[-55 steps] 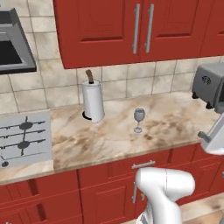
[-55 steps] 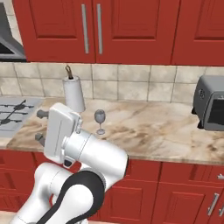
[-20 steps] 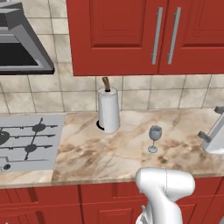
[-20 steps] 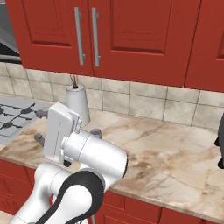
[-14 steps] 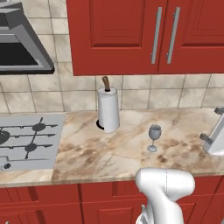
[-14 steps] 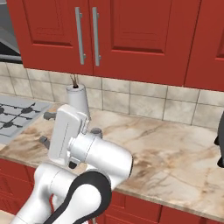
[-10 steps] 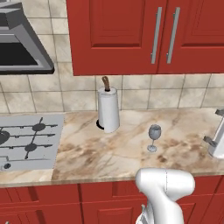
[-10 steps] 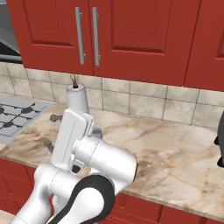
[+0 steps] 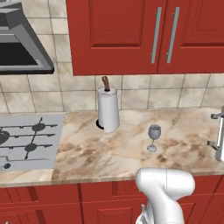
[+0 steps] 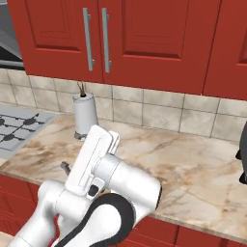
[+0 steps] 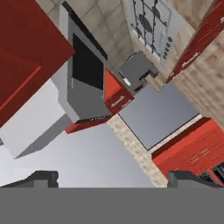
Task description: Retrieve the wine glasses from the counter and place one next to each plate.
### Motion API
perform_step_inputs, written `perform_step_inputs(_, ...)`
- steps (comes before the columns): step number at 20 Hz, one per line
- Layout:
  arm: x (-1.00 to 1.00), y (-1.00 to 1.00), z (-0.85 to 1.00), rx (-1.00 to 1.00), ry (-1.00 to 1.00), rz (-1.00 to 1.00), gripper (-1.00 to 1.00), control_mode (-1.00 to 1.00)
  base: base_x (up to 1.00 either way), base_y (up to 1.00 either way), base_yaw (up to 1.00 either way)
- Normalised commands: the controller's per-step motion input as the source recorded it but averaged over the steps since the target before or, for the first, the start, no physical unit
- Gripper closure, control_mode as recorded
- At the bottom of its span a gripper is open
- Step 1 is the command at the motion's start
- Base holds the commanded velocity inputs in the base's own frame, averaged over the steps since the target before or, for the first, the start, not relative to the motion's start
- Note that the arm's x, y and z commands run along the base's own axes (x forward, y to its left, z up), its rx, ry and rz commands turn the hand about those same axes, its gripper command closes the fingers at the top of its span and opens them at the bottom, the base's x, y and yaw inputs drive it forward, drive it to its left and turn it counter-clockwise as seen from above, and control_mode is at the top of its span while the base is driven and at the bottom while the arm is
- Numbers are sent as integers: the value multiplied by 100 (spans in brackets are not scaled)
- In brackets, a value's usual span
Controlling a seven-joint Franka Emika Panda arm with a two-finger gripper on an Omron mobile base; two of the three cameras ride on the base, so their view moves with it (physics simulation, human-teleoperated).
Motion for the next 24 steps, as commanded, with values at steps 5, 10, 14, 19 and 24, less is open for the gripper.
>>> perform_step_inputs(5,70,-13,-41,1,35,5,-100,-100,0,0,0)
perform_step_inputs(10,70,-1,-39,-1,16,1,-100,-100,0,0,0)
perform_step_inputs(14,49,0,-35,-4,35,0,-100,-100,0,0,0)
perform_step_inputs(19,39,-1,-16,-2,38,0,-100,-100,0,0,0)
perform_step_inputs(24,32,-12,-12,0,20,0,-100,-100,0,0,0)
